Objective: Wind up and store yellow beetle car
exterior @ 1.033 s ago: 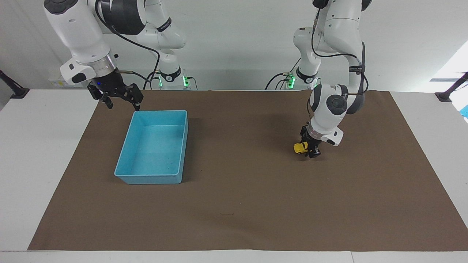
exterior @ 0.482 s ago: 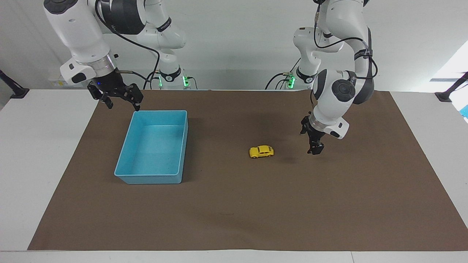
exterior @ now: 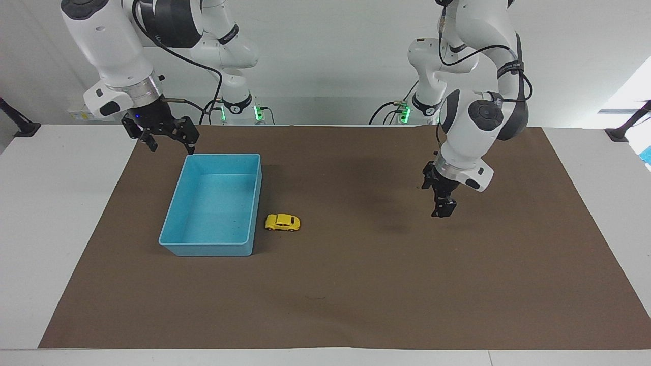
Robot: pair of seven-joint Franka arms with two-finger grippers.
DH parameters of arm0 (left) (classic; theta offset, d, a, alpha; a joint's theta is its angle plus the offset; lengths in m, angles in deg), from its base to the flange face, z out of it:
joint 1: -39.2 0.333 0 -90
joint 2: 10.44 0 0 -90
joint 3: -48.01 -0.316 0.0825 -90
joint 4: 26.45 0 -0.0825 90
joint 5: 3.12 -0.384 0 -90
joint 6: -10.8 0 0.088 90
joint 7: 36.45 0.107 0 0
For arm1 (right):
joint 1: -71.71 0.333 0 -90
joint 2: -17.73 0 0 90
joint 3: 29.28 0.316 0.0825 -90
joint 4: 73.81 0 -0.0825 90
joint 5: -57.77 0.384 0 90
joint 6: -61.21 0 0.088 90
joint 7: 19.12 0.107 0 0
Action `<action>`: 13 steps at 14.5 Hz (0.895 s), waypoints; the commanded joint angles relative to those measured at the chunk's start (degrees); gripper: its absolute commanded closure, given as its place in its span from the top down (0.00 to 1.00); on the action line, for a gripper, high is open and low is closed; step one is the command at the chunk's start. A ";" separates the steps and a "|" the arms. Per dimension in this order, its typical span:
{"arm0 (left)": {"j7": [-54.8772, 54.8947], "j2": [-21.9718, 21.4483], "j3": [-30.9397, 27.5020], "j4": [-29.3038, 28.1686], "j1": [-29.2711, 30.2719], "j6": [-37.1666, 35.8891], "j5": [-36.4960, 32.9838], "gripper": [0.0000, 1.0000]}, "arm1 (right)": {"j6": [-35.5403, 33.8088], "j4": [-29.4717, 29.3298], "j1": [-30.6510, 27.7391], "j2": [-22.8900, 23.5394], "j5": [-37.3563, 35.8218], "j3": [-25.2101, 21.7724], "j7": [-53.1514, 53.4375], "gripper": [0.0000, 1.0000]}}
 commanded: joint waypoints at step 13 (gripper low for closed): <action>54.46 -6.86 -1.10 4.23 1.71 -8.32 -0.63 1.00 | 1.70 -1.49 8.70 4.42 -0.73 1.19 29.00 1.00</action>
